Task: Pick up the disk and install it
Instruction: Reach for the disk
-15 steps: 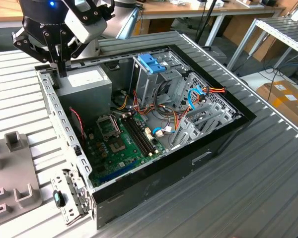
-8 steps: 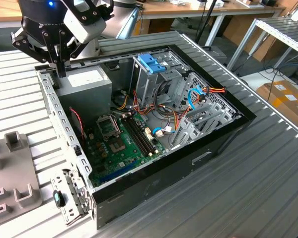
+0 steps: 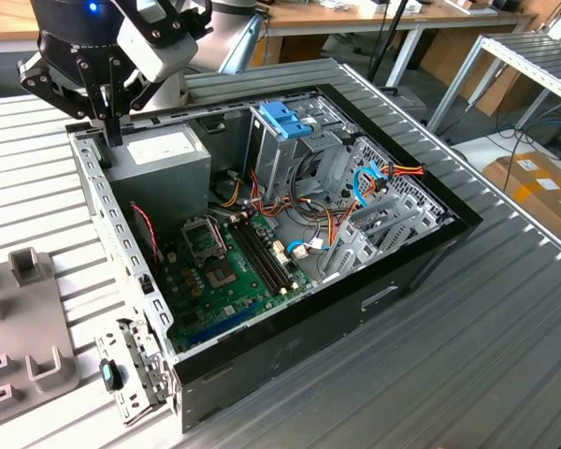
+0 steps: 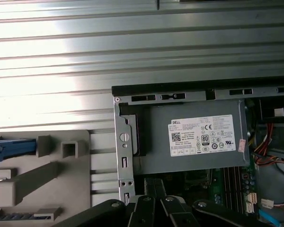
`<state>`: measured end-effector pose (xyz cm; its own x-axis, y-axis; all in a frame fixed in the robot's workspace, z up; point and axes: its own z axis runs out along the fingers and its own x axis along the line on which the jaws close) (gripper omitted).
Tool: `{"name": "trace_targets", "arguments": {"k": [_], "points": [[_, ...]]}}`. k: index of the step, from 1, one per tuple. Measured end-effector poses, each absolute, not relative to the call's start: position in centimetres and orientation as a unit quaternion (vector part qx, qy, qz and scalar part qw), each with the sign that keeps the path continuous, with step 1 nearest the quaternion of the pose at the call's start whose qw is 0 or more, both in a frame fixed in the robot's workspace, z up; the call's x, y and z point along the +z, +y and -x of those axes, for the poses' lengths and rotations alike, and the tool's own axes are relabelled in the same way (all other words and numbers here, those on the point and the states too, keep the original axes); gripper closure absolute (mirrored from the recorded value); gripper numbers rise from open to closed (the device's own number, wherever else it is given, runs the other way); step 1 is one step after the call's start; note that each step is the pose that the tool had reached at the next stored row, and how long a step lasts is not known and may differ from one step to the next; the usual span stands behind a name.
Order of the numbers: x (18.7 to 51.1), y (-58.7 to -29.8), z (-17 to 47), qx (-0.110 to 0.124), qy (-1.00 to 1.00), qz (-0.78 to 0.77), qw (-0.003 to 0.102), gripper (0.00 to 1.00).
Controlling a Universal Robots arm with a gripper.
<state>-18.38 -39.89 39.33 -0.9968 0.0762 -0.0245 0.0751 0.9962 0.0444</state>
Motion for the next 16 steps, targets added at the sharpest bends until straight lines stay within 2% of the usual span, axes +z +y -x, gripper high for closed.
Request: {"name": "trace_targets", "arguments": {"k": [16], "points": [[39.33, -39.89, 18.71, 0.022, 0.999, -0.038, 0.013, 0.89]]}}
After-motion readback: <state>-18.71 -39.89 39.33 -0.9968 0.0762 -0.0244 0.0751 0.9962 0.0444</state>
